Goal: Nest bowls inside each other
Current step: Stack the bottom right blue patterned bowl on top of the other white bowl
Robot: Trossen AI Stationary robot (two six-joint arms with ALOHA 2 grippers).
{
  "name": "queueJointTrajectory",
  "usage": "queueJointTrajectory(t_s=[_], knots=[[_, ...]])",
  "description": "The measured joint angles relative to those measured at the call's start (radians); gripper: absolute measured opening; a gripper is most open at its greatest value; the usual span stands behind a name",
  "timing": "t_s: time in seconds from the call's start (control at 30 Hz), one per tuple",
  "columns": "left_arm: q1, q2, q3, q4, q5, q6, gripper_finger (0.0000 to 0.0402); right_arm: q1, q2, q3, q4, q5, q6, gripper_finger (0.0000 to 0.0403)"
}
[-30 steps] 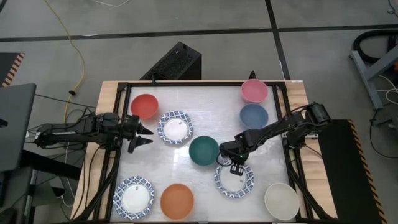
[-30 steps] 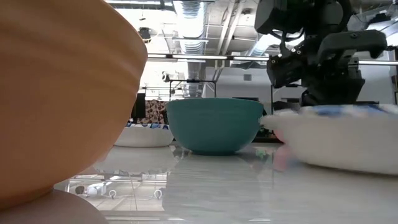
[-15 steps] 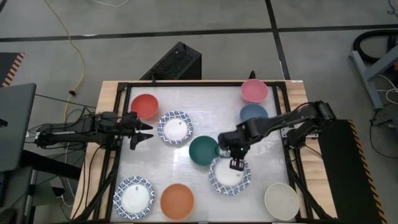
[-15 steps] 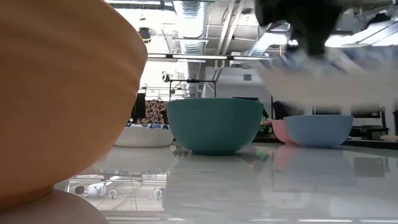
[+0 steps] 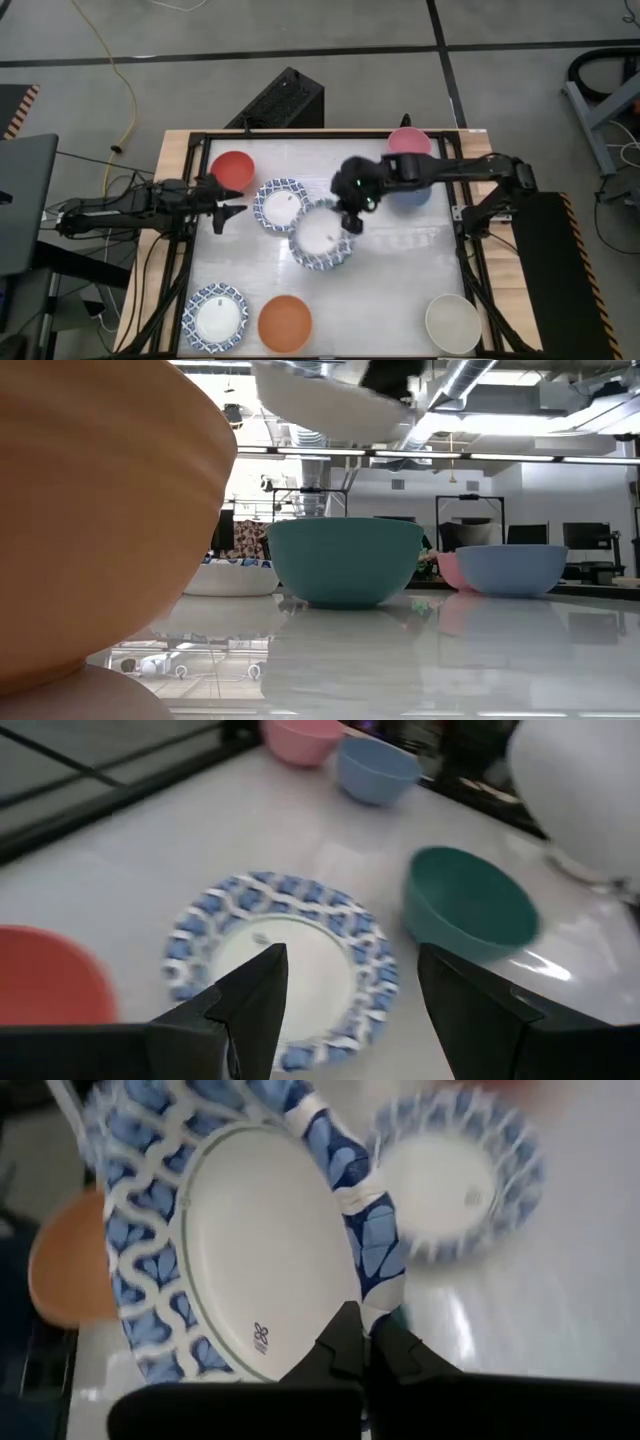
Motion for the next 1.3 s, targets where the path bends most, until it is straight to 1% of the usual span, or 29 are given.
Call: queueJointTrajectory(t_s=[0.07, 0.2, 0.27, 0.37, 0.43, 0.6, 0.77, 0.9, 1.0, 1.13, 1.3], knots=[[0.0, 0.0, 0.0, 0.0, -0.022, 0.008, 0.0214, -0.05, 0.011, 0.0, 0.074, -0.006, 0.014, 0.0011], [0.0, 0.0, 0.0, 0.003, -0.023, 0.022, 0.0214, -0.156, 0.057, 0.0, 0.18, -0.004, 0.118, 0.0011], [0.0, 0.0, 0.0, 0.004, -0.025, 0.031, 0.0214, -0.199, 0.091, -0.001, 0.216, -0.002, 0.137, 0.0012], [0.0, 0.0, 0.0, 0.004, -0.034, 0.047, 0.0214, -0.249, 0.141, 0.0, 0.286, -0.006, 0.151, 0.0012], [0.001, -0.002, 0.0, 0.005, -0.041, 0.061, 0.0214, -0.271, 0.175, 0.0, 0.325, -0.03, 0.164, 0.0012], [0.001, -0.048, 0.016, 0.004, -0.04, 0.115, 0.0214, -0.296, 0.265, 0.0, 0.397, -0.106, 0.175, 0.0012], [0.001, -0.134, 0.056, 0.007, -0.051, 0.116, 0.0214, -0.304, 0.339, -0.001, 0.471, -0.169, 0.19, 0.0013], [0.001, -0.196, 0.058, -0.007, -0.049, 0.101, 0.0214, -0.307, 0.38, -0.001, 0.528, -0.188, 0.205, 0.0013], [0.001, -0.225, 0.058, -0.015, -0.052, 0.101, 0.0214, -0.308, 0.401, -0.001, 0.538, -0.192, 0.209, 0.0013], [0.001, -0.237, 0.058, -0.012, -0.069, 0.1, 0.0214, -0.308, 0.401, 0.0, 0.514, -0.193, 0.21, 0.0013], [0.001, -0.232, 0.057, -0.014, -0.076, 0.101, 0.0214, -0.308, 0.401, 0.0, 0.523, -0.196, 0.208, 0.0014]])
